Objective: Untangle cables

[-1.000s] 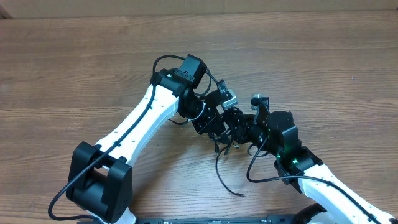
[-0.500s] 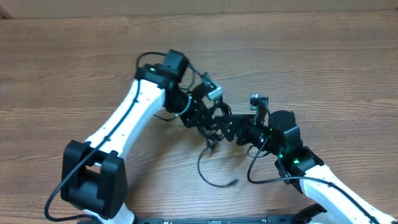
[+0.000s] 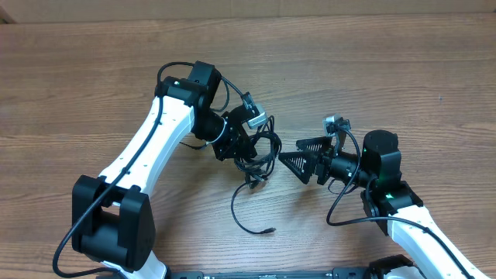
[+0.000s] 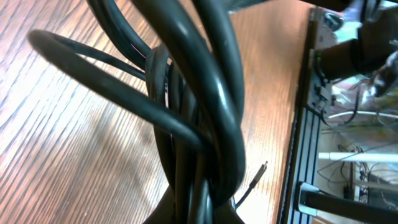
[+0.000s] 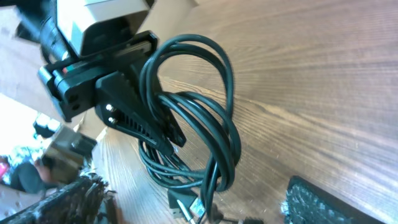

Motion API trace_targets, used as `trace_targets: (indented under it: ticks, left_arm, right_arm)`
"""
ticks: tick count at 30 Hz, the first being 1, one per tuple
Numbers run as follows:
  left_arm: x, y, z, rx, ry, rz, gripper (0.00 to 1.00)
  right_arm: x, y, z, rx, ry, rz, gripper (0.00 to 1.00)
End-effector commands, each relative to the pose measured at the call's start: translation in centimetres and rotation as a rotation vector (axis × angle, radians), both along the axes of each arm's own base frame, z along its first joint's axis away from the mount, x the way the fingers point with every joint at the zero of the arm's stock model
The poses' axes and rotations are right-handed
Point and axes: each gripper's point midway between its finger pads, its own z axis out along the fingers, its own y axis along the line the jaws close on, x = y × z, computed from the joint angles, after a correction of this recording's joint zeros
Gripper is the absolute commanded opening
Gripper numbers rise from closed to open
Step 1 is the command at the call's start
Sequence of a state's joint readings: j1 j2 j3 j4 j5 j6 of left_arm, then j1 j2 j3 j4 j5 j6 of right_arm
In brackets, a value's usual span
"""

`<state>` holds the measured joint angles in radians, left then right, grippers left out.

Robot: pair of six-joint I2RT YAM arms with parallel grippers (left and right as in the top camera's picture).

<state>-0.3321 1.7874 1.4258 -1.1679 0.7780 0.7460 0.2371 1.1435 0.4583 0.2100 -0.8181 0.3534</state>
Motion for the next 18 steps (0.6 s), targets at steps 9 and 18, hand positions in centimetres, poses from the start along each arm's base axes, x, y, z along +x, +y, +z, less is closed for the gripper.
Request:
trace_targets:
  ticks: [9,18]
  left_arm:
    - [-3.2,-3.1,2.4,-0.133,-0.049,-0.178,0.04]
    - [-3.6,-2.4,2.3,-0.118,-0.033,-0.184,0.04]
  right_arm:
    - [0.0,1.0,-0.7,-0.048,-0.054,0.034,0.79]
    - [-0.5,0.4,0.6,-0.001,-0.064,0.067,0.78]
